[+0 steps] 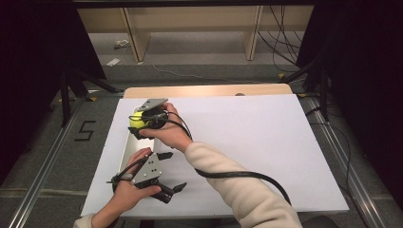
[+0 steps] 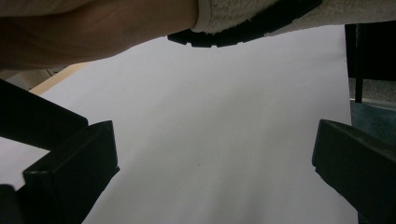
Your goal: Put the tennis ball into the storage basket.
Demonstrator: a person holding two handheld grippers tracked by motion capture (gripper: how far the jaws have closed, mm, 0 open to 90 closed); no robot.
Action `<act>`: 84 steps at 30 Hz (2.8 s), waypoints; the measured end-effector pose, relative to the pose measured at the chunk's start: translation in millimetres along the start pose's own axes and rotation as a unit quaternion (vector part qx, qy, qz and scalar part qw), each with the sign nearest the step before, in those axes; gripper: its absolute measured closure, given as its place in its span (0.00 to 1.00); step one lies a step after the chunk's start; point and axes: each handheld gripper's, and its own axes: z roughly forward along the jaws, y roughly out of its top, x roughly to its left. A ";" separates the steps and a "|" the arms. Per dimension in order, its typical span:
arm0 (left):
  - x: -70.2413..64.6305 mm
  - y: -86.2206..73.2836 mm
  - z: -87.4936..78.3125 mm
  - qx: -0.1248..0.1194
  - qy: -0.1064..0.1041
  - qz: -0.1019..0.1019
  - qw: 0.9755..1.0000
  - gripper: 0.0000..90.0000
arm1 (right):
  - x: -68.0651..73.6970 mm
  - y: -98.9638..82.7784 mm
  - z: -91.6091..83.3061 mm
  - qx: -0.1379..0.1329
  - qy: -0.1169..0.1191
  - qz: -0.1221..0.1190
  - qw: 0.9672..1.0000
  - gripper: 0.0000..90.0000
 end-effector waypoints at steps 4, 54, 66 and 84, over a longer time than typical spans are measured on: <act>0.3 -0.1 -0.3 0.000 0.001 -0.002 1.000 0.00 | -0.2 -1.0 2.8 0.004 0.001 0.000 1.000 0.30; -0.4 -0.4 0.0 0.001 -0.002 0.001 1.000 0.00 | 1.4 -19.7 28.1 0.063 0.016 -0.002 0.998 0.29; -0.2 -0.4 -0.4 0.001 -0.002 0.001 1.000 0.00 | 0.6 -24.1 31.3 0.072 0.015 -0.001 0.997 0.29; -0.1 -0.4 -0.6 0.001 -0.003 0.001 1.000 0.00 | 0.1 -25.8 33.9 0.067 0.002 -0.003 0.998 0.24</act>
